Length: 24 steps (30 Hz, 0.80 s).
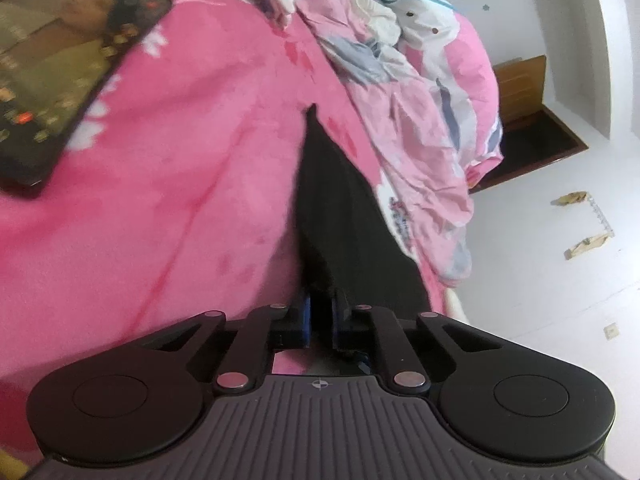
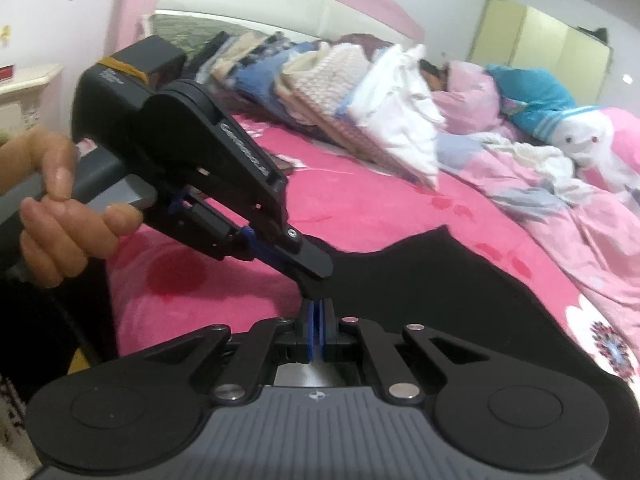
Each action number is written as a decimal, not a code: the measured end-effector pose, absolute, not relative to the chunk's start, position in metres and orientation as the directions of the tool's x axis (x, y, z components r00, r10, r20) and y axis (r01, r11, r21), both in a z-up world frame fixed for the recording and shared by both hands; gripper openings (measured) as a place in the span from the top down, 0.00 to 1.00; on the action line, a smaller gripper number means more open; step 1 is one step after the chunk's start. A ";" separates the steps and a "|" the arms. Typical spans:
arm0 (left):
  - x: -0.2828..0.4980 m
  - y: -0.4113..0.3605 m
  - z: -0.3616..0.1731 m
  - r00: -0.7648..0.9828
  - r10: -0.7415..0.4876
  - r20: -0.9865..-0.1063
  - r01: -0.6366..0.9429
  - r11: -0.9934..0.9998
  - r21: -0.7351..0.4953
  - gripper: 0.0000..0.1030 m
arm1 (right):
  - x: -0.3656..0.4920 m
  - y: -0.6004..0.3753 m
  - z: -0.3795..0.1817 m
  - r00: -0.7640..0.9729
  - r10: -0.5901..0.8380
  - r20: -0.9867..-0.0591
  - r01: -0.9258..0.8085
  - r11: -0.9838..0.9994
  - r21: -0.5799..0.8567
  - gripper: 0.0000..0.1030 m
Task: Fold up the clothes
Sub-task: 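Grasp the black shirt's corner with the left gripper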
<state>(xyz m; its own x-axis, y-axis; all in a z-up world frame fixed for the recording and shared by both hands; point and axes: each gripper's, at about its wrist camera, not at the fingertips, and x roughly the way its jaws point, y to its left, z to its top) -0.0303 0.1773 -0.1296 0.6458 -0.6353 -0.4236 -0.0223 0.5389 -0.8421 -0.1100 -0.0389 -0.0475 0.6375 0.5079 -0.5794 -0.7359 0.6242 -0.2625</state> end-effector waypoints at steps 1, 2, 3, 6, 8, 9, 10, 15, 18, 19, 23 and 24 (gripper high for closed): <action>-0.033 0.178 -0.133 0.646 -0.627 -0.436 -0.027 0.552 -0.834 0.93 | -0.112 -0.036 -0.053 0.624 0.510 -0.592 -0.748 0.609 -0.263 0.99; -0.036 0.179 -0.136 0.648 -0.623 -0.439 -0.025 0.558 -0.829 0.94 | -0.113 -0.034 -0.058 0.610 0.512 -0.605 -0.760 0.594 -0.264 0.99; -0.037 0.179 -0.137 0.651 -0.622 -0.435 -0.018 0.561 -0.828 0.94 | -0.115 -0.033 -0.060 0.605 0.512 -0.610 -0.764 0.588 -0.264 0.99; -0.038 0.178 -0.134 0.658 -0.614 -0.436 0.001 0.580 -0.815 0.93 | -0.114 -0.035 -0.059 0.608 0.512 -0.606 -0.756 0.607 -0.246 0.98; -0.039 0.178 -0.134 0.661 -0.612 -0.434 0.008 0.584 -0.811 0.93 | -0.104 -0.045 -0.053 0.609 0.520 -0.599 -0.733 0.658 -0.173 0.98; -0.040 0.178 -0.135 0.663 -0.612 -0.432 0.010 0.584 -0.812 0.93 | -0.099 -0.049 -0.051 0.609 0.524 -0.596 -0.719 0.682 -0.136 0.98; -0.040 0.179 -0.135 0.664 -0.612 -0.430 0.011 0.583 -0.812 0.93 | -0.094 -0.054 -0.048 0.610 0.527 -0.592 -0.704 0.704 -0.098 0.97; -0.040 0.177 -0.133 0.668 -0.596 -0.445 0.003 0.600 -0.800 0.92 | -0.070 -0.069 -0.051 0.596 0.527 -0.606 -0.628 0.776 0.056 0.97; -0.043 0.174 -0.127 0.675 -0.568 -0.471 0.007 0.643 -0.765 0.92 | -0.072 -0.071 -0.059 0.605 0.524 -0.600 -0.619 0.783 0.061 0.96; -0.045 0.174 -0.123 0.681 -0.554 -0.480 0.010 0.662 -0.750 0.91 | -0.073 -0.072 -0.061 0.610 0.524 -0.594 -0.616 0.785 0.061 0.96; -0.055 0.174 -0.109 0.709 -0.484 -0.513 0.016 0.738 -0.674 0.91 | -0.076 -0.076 -0.068 0.623 0.531 -0.575 -0.608 0.791 0.072 0.96; -0.058 0.174 -0.106 0.716 -0.464 -0.521 0.016 0.757 -0.653 0.91 | -0.078 -0.076 -0.069 0.623 0.534 -0.571 -0.607 0.791 0.077 0.96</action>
